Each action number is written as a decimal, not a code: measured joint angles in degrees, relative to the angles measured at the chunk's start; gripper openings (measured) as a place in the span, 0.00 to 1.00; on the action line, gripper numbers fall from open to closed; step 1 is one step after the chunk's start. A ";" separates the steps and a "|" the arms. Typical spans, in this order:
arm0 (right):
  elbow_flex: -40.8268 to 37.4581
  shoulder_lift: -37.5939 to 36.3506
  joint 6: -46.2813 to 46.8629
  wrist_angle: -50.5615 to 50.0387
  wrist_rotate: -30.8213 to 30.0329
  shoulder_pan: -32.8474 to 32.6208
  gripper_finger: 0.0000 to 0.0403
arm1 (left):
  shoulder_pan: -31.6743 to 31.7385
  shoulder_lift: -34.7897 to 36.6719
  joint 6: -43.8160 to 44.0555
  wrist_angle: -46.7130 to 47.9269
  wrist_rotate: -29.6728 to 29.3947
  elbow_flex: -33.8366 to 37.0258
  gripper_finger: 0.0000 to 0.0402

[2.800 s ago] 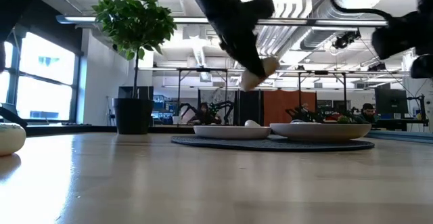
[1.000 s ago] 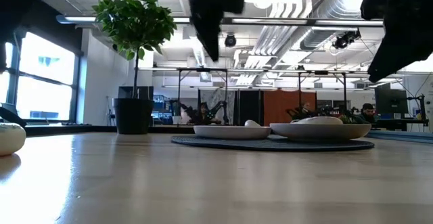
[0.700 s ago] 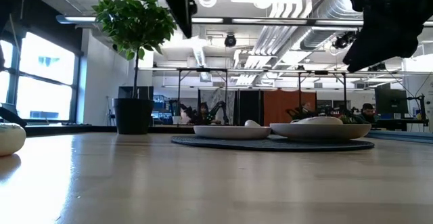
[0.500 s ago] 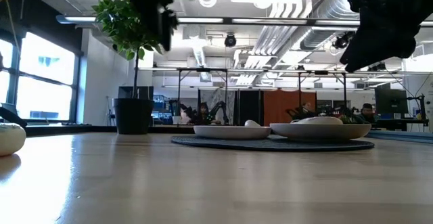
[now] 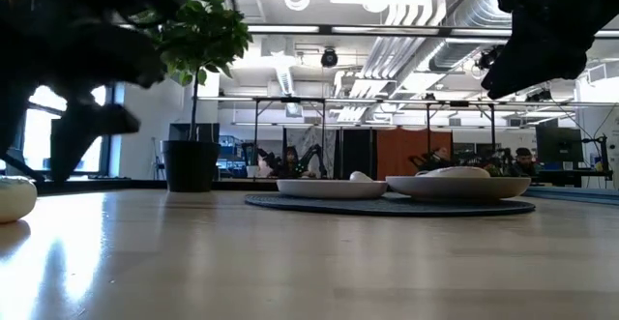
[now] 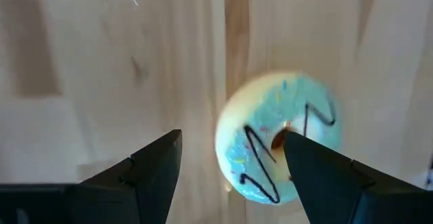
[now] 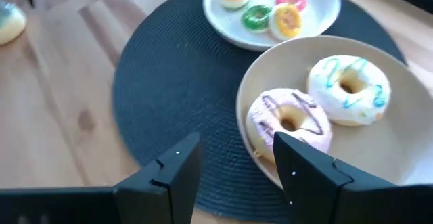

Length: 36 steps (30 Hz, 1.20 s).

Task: Pick & Place donuts
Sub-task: Put the large blue donut on the gray plate

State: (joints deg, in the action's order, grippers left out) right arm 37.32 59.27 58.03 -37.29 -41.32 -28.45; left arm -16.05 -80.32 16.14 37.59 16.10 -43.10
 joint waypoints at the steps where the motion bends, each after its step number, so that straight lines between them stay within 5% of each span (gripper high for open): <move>1: 0.00 0.02 -0.94 0.35 0.72 -0.02 0.45 | -1.10 -0.37 0.99 -2.03 0.12 1.35 0.64; 5: 0.00 0.31 -9.30 3.57 1.58 -0.02 0.45 | -3.73 -2.05 1.18 -5.43 -0.87 4.23 0.64; 15: -0.02 5.16 -56.35 28.00 5.76 0.80 0.45 | -4.37 -2.18 9.89 -8.70 -4.94 4.65 0.64; 20: -0.02 9.38 -68.70 37.94 6.03 2.35 0.45 | -4.31 -2.22 9.61 -9.26 -8.32 4.58 0.62; 26: -0.02 15.51 -74.03 44.02 16.15 5.69 0.44 | -4.20 -1.65 7.06 -11.60 -10.10 3.89 0.39; 32: 0.00 26.06 -89.22 57.07 24.91 7.50 0.38 | -3.87 -1.63 4.84 -12.75 -20.00 -2.08 0.07; 36: -0.04 31.40 -102.40 67.06 24.94 7.50 0.33 | -1.03 -1.63 3.65 -12.63 -21.24 -7.39 0.04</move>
State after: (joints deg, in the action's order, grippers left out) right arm 37.28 90.67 -44.36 29.77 -16.38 -20.95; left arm -17.08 -81.95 19.79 24.96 -5.14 -50.50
